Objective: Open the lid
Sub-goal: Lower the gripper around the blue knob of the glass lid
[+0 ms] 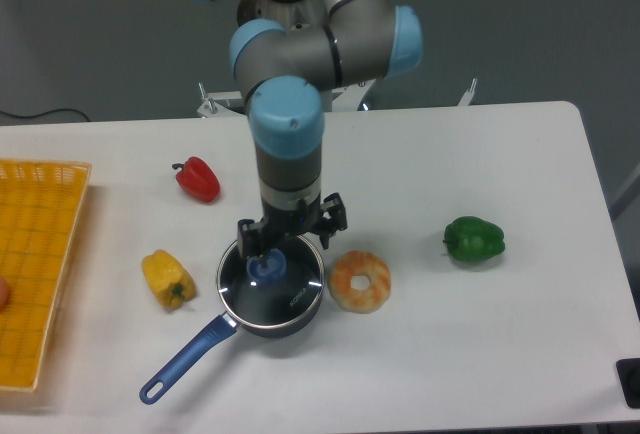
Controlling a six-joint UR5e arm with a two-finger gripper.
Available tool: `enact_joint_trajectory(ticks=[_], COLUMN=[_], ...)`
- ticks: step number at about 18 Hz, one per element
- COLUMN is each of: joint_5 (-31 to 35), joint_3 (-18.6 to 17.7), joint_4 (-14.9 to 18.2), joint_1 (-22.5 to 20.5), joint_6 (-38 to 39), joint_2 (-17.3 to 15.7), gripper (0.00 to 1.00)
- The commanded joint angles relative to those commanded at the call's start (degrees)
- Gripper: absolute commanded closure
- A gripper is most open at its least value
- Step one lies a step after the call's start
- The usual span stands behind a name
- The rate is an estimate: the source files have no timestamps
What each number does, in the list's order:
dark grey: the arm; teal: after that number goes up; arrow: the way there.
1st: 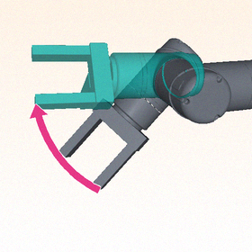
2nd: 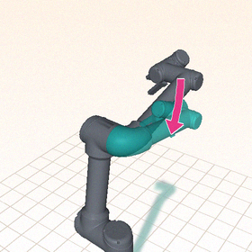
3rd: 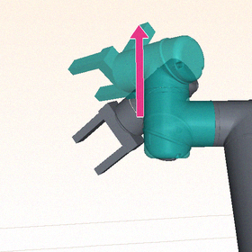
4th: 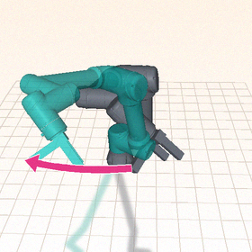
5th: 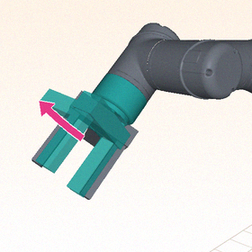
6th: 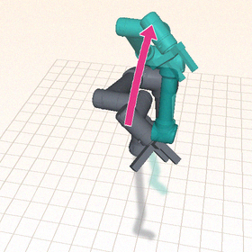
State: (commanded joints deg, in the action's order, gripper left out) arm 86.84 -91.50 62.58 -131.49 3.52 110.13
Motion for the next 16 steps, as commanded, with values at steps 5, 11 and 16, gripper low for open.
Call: enact_joint_trajectory(ticks=[5, 11, 16], joint_5=[0.09, 0.97, 2.2], joint_3=[-0.44, -0.09, 0.0], joint_4=[0.09, 0.0, -0.09], joint_1=[0.97, 1.85, 2.55], joint_6=[0.0, 0.0, -0.09], joint_2=[0.09, 1.23, 2.11], gripper=[0.0, 0.0, 0.0])
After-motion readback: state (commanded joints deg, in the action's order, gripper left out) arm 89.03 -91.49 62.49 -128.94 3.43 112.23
